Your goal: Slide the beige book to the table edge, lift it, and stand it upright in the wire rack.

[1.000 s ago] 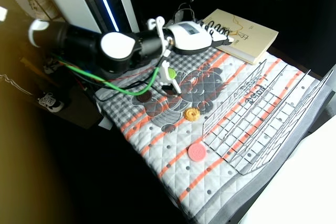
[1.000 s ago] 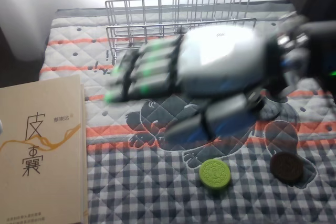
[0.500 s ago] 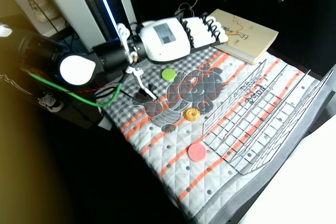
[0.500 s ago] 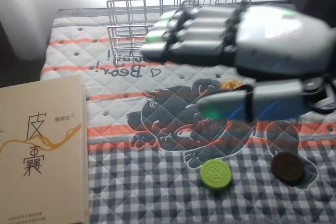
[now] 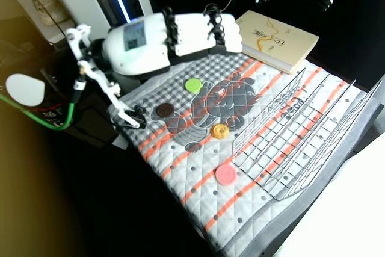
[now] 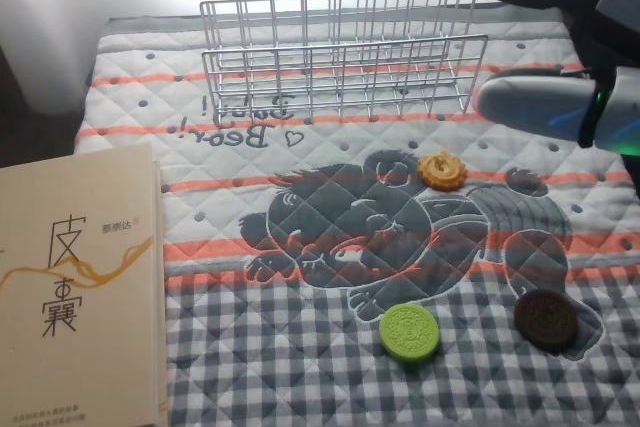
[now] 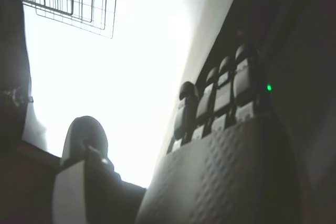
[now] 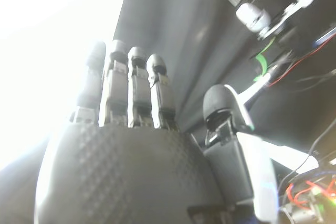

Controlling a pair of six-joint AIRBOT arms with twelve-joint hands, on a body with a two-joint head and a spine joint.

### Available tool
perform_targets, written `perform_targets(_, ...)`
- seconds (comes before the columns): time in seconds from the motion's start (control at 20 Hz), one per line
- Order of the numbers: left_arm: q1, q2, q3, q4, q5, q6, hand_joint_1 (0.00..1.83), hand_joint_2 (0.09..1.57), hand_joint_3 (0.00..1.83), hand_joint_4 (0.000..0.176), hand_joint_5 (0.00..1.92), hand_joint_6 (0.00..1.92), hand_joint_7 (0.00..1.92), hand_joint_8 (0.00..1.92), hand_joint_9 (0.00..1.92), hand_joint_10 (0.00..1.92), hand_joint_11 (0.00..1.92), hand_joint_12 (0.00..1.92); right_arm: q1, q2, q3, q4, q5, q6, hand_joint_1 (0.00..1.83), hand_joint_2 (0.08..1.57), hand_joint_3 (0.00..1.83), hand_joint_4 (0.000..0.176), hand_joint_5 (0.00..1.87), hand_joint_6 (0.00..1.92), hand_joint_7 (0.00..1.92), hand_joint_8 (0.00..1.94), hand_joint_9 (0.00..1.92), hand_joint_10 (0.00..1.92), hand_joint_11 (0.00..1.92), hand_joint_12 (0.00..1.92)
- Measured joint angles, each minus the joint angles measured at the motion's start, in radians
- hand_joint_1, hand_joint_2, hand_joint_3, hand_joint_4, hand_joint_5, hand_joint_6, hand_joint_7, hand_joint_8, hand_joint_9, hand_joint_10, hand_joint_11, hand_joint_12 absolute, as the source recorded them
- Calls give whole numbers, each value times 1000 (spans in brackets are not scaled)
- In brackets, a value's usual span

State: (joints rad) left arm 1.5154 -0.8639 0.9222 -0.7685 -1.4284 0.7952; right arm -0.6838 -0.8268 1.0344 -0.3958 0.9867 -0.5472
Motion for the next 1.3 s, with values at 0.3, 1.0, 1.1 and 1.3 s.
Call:
perform_targets(0.3,-5,-87,134,26,165,-192,498,922,0,97,111,2,92,2,49,3,0,140,-5,-4,0,0,0,0,150,1356,0,0,242,1,231,1,308,4,55,971)
perform_targets(1.0,-91,-148,257,270,443,-328,364,859,8,176,0,0,0,0,6,9,2,266,-19,-5,0,10,-6,0,201,1338,0,0,249,1,236,1,307,0,147,646)
perform_targets(1.1,-112,-149,270,299,471,-337,355,886,0,176,0,0,52,12,184,3,0,947,-19,-5,0,11,-1,0,189,1340,0,0,241,0,234,0,250,1,168,451)
perform_targets(1.3,-129,-169,301,380,531,-391,340,818,0,141,0,0,101,2,297,10,21,1484,-19,-11,0,11,1,0,204,1350,3,0,237,2,233,4,217,2,94,388)
